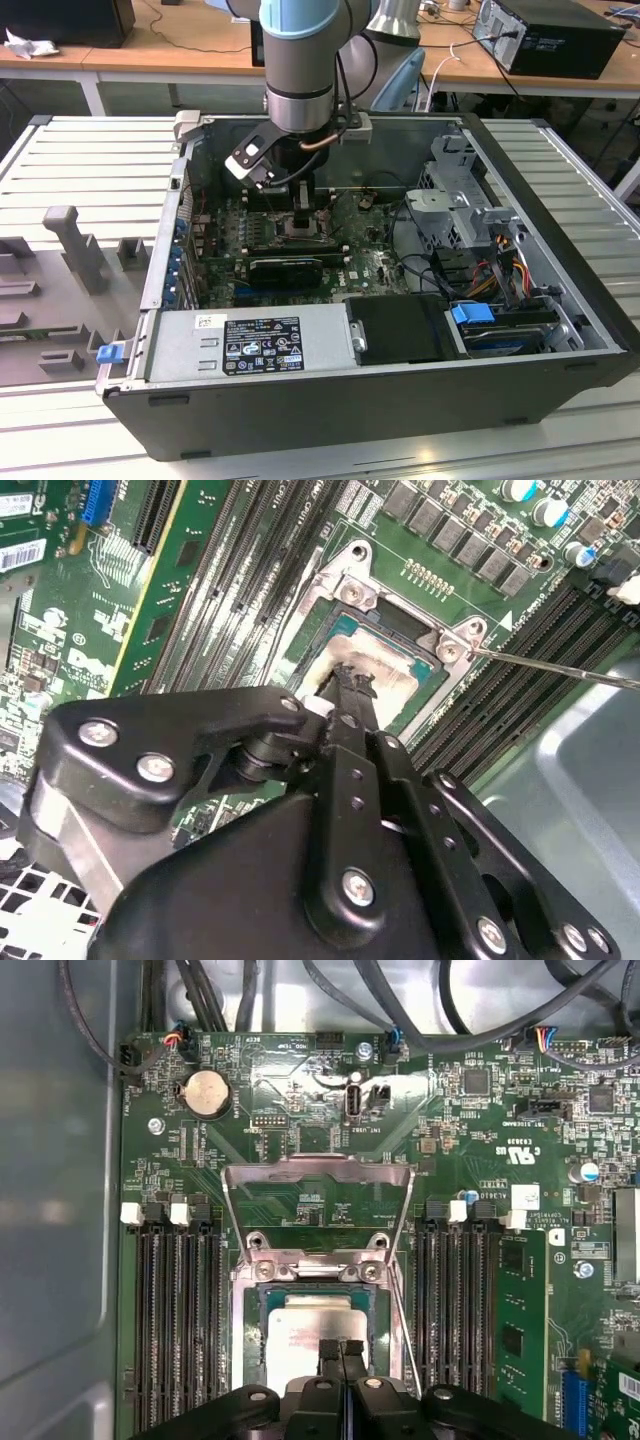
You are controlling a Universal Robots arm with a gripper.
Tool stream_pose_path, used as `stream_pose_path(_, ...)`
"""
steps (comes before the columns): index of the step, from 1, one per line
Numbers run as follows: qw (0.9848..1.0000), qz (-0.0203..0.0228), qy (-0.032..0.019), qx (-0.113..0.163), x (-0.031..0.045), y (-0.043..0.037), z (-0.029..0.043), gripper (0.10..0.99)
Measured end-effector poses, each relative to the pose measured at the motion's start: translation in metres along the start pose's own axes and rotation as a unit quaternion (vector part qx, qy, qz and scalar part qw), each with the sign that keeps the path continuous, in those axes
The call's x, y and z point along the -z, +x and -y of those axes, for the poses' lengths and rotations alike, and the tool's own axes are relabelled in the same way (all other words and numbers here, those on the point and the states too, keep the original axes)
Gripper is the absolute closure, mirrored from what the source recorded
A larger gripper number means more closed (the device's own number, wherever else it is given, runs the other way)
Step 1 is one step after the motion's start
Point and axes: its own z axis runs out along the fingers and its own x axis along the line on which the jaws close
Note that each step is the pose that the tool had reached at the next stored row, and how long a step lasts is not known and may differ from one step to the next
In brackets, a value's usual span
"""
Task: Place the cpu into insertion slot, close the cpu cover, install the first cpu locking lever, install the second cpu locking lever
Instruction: 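Place the cpu into insertion slot, then close the cpu cover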
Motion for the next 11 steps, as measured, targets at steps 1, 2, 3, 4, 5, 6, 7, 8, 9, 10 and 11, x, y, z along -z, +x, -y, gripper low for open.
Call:
stream_pose_path(1,1.0,0.0005,0.0,0.0,0.0004,0.0,0.0,0.98)
stream_pose_path(2,1.0,0.001,0.0,0.0,0.0009,0.0,0.0,0.98)
stream_pose_path(3,1.0,0.0018,0.0,0.0,0.0019,0.0,-0.0001,0.98)
stream_pose_path(4,1.0,0.0019,0.0,0.0,0.0026,0.0,-0.0001,0.98)
stream_pose_path(5,1.0,0.002,0.0,0.0,0.0032,0.0,-0.0001,0.98)
stream_pose_path(6,1.0,0.0019,0.0,0.0,0.004,0.0,-0.0002,0.98)
stream_pose_path(7,1.0,0.002,0.0,0.0,0.0048,0.0,-0.0002,0.98)
stream_pose_path(8,1.0,0.0019,0.0,0.0,0.0056,0.0,-0.0002,0.98)
stream_pose_path(9,1.0,0.0019,0.0,0.0,0.0064,0.0,-0.0003,0.98)
stream_pose_path(10,1.0,0.002,0.0,0.0,0.0074,0.0,-0.0003,0.98)
stream_pose_path(11,1.0,0.0018,-0.0001,0.0,0.0076,0.0001,-0.0004,0.98)
